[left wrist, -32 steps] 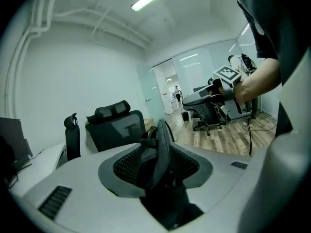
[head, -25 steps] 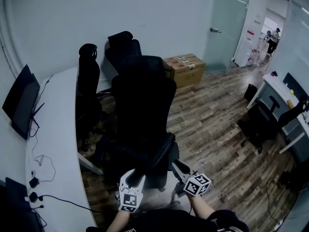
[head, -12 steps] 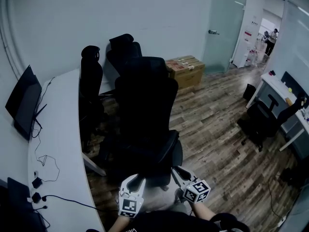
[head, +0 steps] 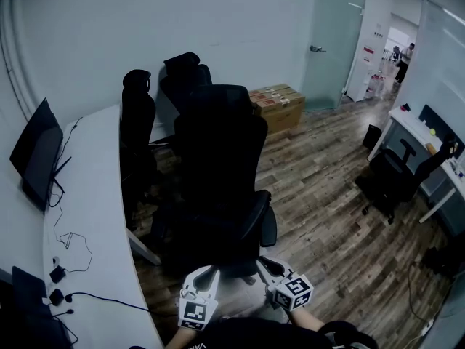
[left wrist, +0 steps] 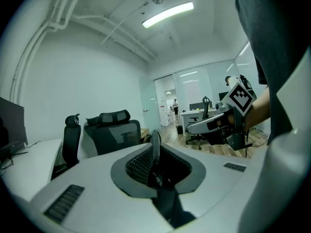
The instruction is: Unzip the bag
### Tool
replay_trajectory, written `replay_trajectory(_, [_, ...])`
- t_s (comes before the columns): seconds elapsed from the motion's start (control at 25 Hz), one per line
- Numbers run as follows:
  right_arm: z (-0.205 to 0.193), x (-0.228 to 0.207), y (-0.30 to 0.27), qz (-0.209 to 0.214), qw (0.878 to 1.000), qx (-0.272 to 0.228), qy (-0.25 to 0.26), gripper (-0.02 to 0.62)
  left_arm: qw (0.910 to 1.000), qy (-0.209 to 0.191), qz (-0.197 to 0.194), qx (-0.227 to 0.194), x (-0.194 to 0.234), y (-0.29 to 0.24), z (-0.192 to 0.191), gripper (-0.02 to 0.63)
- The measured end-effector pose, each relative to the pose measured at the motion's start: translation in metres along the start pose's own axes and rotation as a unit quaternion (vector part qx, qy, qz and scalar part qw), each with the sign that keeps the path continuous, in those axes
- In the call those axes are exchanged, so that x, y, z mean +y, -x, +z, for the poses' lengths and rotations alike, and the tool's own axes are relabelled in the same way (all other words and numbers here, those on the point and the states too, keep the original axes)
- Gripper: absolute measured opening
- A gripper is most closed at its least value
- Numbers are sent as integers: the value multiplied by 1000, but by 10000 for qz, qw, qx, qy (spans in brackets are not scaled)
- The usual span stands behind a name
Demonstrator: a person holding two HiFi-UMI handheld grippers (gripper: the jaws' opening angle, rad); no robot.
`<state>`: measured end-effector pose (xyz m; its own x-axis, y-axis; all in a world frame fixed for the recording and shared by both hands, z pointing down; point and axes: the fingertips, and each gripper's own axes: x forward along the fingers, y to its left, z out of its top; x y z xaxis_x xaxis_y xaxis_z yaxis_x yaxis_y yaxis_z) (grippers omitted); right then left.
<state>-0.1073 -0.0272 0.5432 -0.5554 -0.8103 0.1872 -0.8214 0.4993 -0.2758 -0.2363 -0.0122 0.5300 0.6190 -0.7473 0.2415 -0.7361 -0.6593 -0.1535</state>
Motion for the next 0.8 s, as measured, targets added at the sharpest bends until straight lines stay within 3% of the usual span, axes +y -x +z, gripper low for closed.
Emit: replay_trajectory(0.8, [-20, 20, 5, -262, 9996, 121, 8, 44, 9997, 200, -122, 62, -9, 26, -16, 20])
